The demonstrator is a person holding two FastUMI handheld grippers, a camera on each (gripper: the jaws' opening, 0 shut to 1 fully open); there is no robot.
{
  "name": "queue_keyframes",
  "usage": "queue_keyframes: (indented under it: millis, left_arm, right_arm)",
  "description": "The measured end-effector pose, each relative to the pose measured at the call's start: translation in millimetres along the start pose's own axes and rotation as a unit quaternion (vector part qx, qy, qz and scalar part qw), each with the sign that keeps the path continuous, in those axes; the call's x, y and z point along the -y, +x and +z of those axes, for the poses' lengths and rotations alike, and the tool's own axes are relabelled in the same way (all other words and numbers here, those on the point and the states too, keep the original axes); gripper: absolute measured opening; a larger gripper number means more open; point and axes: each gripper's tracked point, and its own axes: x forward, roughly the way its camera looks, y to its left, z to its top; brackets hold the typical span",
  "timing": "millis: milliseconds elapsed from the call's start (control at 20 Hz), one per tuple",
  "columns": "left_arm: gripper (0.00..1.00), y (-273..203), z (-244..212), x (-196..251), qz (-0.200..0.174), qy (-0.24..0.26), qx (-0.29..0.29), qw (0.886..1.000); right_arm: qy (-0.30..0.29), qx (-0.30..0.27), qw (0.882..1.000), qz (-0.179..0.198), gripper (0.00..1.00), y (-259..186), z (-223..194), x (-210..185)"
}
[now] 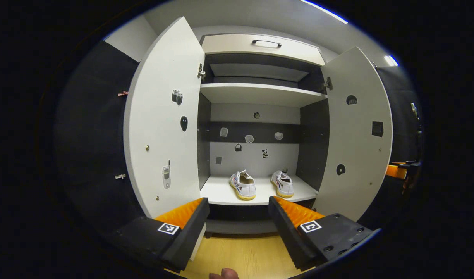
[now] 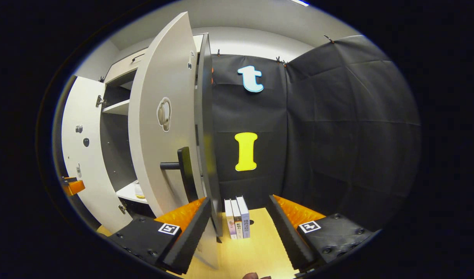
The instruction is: Grab one shoe with the right hand and put it into the shoe cabinet, grab the other shoe with the left hand and put it into the shoe cabinet; then close the right door with the right hand and the left door with the left hand.
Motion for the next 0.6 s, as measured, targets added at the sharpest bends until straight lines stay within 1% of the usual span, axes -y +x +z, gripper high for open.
queue_keyframes:
  millis: [100,200,400,450,500,600]
  left_arm:
    - [0.97,-7,0,-8,0.004,0.009,0.003,1.0]
    - [0.97,-13,-5,-17,0.008,0.016,-0.006,1.0]
    - [0.96,-28,-5,-36,0.009,0.009,-0.007,1.0]
    - [0.97,-32,-3,-45,0.013,0.009,-0.004,1.0]
    - [0.96,-35,-2,-54,0.017,0.009,-0.002,1.0]
    - [0.97,-43,0,-73,0.026,0.004,0.0,1.0]
  right_arm:
    - [0.006,-0.003,1.0,0.006,0.95,1,-1,-5]
    - [0.006,-0.002,1.0,0.002,0.96,0,-2,-7]
    - [0.002,0.009,1.0,-0.028,0.96,-6,-1,-13]
    - [0.005,0.011,0.999,-0.032,1.0,-8,-1,-16]
    - [0.007,0.011,0.999,-0.033,0.96,-9,-2,-19]
    - [0.01,0.01,0.999,-0.029,0.96,-11,-3,-29]
